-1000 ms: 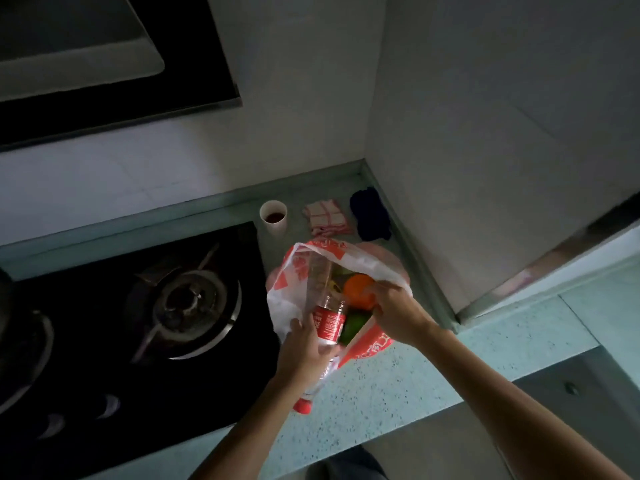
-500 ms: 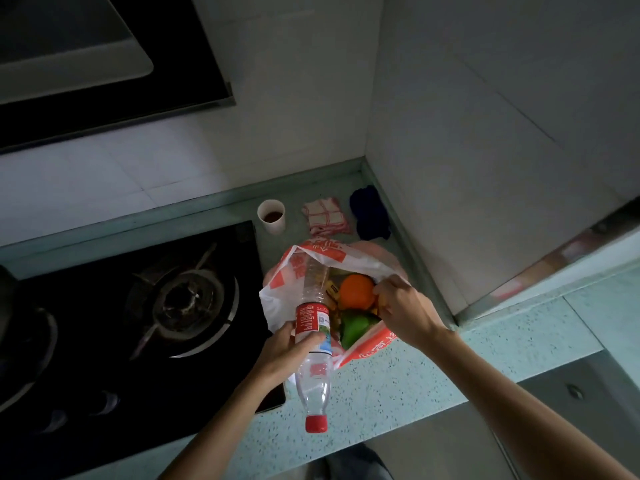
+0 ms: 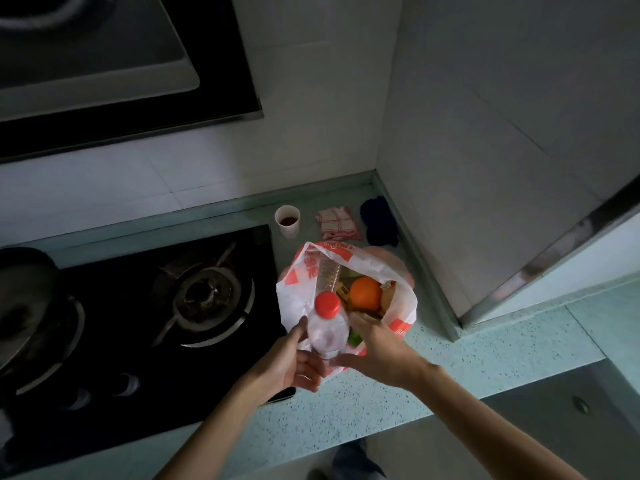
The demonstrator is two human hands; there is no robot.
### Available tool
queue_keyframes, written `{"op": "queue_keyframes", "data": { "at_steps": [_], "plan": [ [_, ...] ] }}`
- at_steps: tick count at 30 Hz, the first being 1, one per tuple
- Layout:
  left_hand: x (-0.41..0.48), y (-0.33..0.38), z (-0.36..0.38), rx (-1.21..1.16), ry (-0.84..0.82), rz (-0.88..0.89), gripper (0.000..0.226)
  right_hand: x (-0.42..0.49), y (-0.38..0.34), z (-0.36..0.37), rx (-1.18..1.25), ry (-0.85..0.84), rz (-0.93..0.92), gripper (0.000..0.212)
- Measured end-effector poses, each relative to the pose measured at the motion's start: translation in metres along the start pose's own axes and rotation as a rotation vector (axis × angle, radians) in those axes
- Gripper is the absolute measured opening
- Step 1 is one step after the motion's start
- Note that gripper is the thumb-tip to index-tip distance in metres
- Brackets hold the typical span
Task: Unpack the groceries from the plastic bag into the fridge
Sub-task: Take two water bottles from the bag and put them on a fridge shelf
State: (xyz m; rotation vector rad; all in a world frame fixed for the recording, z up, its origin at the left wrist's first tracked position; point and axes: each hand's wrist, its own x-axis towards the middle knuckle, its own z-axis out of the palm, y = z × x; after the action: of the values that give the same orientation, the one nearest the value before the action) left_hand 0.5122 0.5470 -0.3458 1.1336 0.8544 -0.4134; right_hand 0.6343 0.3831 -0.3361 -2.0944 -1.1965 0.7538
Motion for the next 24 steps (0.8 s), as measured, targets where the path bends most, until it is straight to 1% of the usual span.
{"op": "queue_keyframes", "data": {
  "at_steps": [2,3,5,6,7,10,12,14,16,17,18,19,20,22,24],
  "plan": [
    [-0.008,-0.003,0.0,0.112,0.063,0.066,0.057,-0.006,-0.011,0.005,0.106,0.056,0.014,0.059],
    [-0.012,-0.006,-0.002,0.199,0.121,0.125,0.051,-0.009,-0.016,0.007,0.16,0.077,0.02,0.057],
    [-0.018,-0.015,-0.01,0.356,0.238,0.282,0.048,-0.014,-0.026,0.008,0.283,0.097,0.027,0.054],
    [-0.025,-0.019,-0.011,0.371,0.234,0.356,0.049,-0.016,-0.03,0.009,0.347,0.106,0.029,0.052],
    [-0.033,-0.022,-0.009,0.319,0.188,0.406,0.049,-0.018,-0.036,0.01,0.409,0.118,0.032,0.05],
    [-0.053,-0.028,0.003,0.09,0.071,0.468,0.054,-0.02,-0.051,0.013,0.536,0.139,0.036,0.044],
    [-0.06,-0.031,0.008,0.09,0.09,0.522,0.053,-0.021,-0.06,0.013,0.517,0.091,0.003,0.039],
    [-0.066,-0.031,0.011,0.083,0.117,0.533,0.048,-0.02,-0.061,0.01,0.501,0.027,0.005,0.031],
    [-0.068,-0.033,0.01,0.064,0.129,0.505,0.047,-0.015,-0.053,0.003,0.492,0.021,0.108,0.036],
    [-0.068,-0.034,0.008,0.055,0.143,0.49,0.051,-0.009,-0.047,-0.002,0.459,0.033,0.159,0.037],
    [-0.067,-0.035,0.006,0.038,0.156,0.477,0.058,-0.002,-0.04,-0.006,0.384,0.046,0.189,0.034],
    [-0.065,-0.036,0.004,0.019,0.171,0.464,0.064,0.005,-0.032,-0.01,0.246,0.06,0.198,0.028],
    [-0.063,-0.036,0.003,0.005,0.189,0.456,0.067,0.014,-0.023,-0.013,0.075,0.079,0.184,0.025],
    [-0.059,-0.034,0.001,-0.025,0.23,0.443,0.064,0.032,-0.006,-0.019,-0.204,0.106,0.115,0.026],
    [-0.054,-0.032,0.001,-0.07,0.27,0.41,0.062,0.053,0.011,-0.023,-0.325,0.097,0.06,0.03]
  ]
}}
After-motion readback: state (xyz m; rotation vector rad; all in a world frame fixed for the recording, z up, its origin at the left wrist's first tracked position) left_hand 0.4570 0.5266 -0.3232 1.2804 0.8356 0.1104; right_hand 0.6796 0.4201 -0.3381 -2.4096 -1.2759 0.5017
